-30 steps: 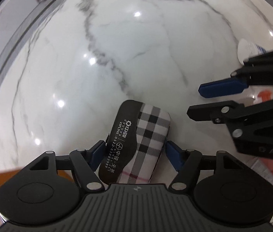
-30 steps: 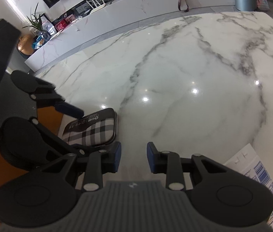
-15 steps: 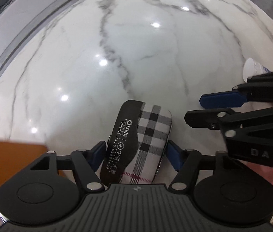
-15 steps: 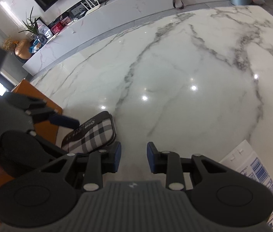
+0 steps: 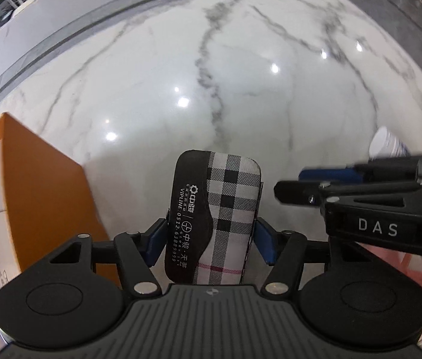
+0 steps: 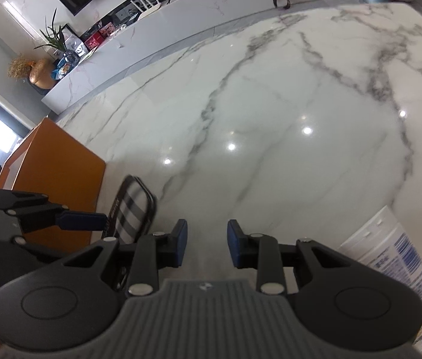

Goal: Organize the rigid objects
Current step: 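Carry the plaid case over the shoebox with the left tool while the right tool grasps the illustrated card box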

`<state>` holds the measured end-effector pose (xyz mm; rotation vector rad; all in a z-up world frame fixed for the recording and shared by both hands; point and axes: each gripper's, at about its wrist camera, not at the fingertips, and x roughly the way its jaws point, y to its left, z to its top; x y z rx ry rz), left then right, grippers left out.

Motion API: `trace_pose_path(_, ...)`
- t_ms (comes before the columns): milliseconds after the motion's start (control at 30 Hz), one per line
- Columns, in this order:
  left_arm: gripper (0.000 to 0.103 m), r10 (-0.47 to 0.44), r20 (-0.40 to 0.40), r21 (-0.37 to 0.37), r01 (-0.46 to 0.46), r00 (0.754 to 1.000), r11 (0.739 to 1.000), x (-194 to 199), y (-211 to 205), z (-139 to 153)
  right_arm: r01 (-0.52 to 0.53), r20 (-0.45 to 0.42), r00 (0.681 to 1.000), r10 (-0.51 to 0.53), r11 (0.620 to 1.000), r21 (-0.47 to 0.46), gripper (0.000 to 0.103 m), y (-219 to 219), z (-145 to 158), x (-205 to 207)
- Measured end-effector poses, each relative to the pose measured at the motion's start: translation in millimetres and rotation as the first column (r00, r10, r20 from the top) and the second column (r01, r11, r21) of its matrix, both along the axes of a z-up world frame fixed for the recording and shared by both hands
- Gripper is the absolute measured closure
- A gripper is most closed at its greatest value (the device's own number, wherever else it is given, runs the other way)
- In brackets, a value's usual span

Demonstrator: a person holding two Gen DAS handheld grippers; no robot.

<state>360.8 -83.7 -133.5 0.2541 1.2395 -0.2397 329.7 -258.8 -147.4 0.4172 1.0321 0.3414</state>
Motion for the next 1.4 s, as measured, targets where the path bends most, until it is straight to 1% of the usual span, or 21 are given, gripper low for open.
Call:
trace_pose_path(67,0.032,0.022,0.030,-0.015,-0.021,0.999,1.000,-4.4,2.8,8.5,0.020,-0.006,1.000,-0.020,0.999,0.047,0.072,-4.7,0.6,-0.8)
trace_pose_path(100,0.032,0.034,0.044,-0.021,-0.033,0.998,0.999,-6.4,4.7,13.0,0.024,0.002,1.000,-0.024,0.998,0.051,0.072,-6.3,2.3,-1.7)
trace_pose_path(200,0.032,0.083,0.080,-0.073,-0.078,0.993,0.994,-15.3,14.0,28.2,0.015,0.036,0.999,-0.016,1.000,0.023,0.072,-7.2,8.8,-7.9)
trace_pose_path(300,0.032,0.112,0.114,-0.128,-0.098,0.987,0.987,-27.2,22.8,50.1,-0.032,0.060,0.998,0.032,0.999,0.003,0.072,-4.6,16.7,-20.0)
trace_pose_path(400,0.032,0.134,0.131,-0.169,-0.111,0.982,0.979,-41.3,33.6,72.9,-0.136,0.106,0.985,0.139,0.990,-0.030,0.071,10.9,34.1,-31.4)
trace_pose_path(467,0.032,0.149,0.136,-0.187,-0.123,0.979,0.975,-50.3,43.5,86.9,-0.217,0.113,0.969,0.220,0.975,-0.035,0.063,27.7,45.1,-37.3)
trace_pose_path(500,0.032,0.157,0.139,-0.193,-0.129,0.978,0.973,-54.8,49.1,93.3,-0.255,0.103,0.960,0.259,0.966,-0.047,0.056,37.8,48.7,-40.6)
trace_pose_path(567,0.032,0.176,0.148,-0.209,-0.143,0.973,0.967,-63.7,61.8,104.9,-0.337,0.054,0.938,0.343,0.936,-0.104,0.049,62.8,50.6,-48.6)
trace_pose_path(600,0.032,0.185,0.151,-0.219,-0.149,0.971,0.964,-68.5,69.1,109.7,-0.372,0.023,0.925,0.379,0.917,-0.142,0.038,75.5,49.4,-52.6)
trace_pose_path(667,0.032,0.205,0.158,-0.237,-0.164,0.966,0.958,-76.6,84.5,118.1,-0.435,0.010,0.895,0.446,0.877,-0.203,0.029,97.6,47.5,-62.5)
trace_pose_path(700,0.032,0.215,0.162,-0.242,-0.172,0.963,0.955,-80.6,92.6,121.4,-0.465,0.007,0.878,0.479,0.854,-0.234,0.018,106.5,46.7,-66.4)
trace_pose_path(733,0.032,0.223,0.167,-0.246,-0.179,0.960,0.953,-83.8,100.1,123.8,-0.488,-0.003,0.863,0.505,0.832,-0.265,0.011,115.2,46.2,-69.4)
trace_pose_path(800,0.032,0.237,0.176,-0.247,-0.190,0.955,0.950,-91.0,114.7,126.8,-0.525,-0.036,0.838,0.544,0.789,-0.320,0.006,130.2,44.7,-70.9)
trace_pose_path(833,0.032,0.244,0.179,-0.248,-0.196,0.953,0.949,-93.9,122.1,127.3,-0.536,-0.057,0.831,0.553,0.769,-0.348,0.004,136.9,43.6,-70.2)
trace_pose_path(933,0.032,0.264,0.178,-0.253,-0.216,0.948,0.943,-98.6,143.3,123.3,-0.564,-0.112,0.811,0.574,0.718,-0.408,0.003,154.1,39.2,-66.8)
trace_pose_path(1067,0.032,0.287,0.166,-0.262,-0.238,0.944,0.935,-101.6,168.6,113.9,-0.611,-0.199,0.782,0.591,0.661,-0.435,0.003,168.6,25.7,-57.8)
trace_pose_path(1133,0.032,0.293,0.156,-0.266,-0.245,0.943,0.932,-101.8,178.2,107.5,-0.626,-0.234,0.773,0.589,0.650,-0.431,0.002,170.5,18.9,-52.3)
trace_pose_path(1233,0.032,0.294,0.135,-0.270,-0.251,0.946,0.930,-101.3,191.1,95.9,-0.647,-0.263,0.760,0.594,0.651,-0.397,0.002,170.1,10.5,-45.3)
trace_pose_path(1300,0.032,0.296,0.119,-0.272,-0.256,0.948,0.928,-100.0,197.6,87.4,-0.652,-0.281,0.757,0.590,0.649,-0.393,0.002,170.6,3.3,-43.0)
trace_pose_path(1367,0.032,0.298,0.101,-0.274,-0.262,0.949,0.925,-96.6,203.2,79.5,-0.645,-0.262,0.760,0.595,0.640,-0.418,0.005,172.5,3.4,-43.1)
trace_pose_path(1400,0.032,0.302,0.091,-0.276,-0.267,0.949,0.923,-94.9,206.7,76.0,-0.645,-0.260,0.759,0.597,0.632,-0.429,0.009,174.1,5.0,-41.5)
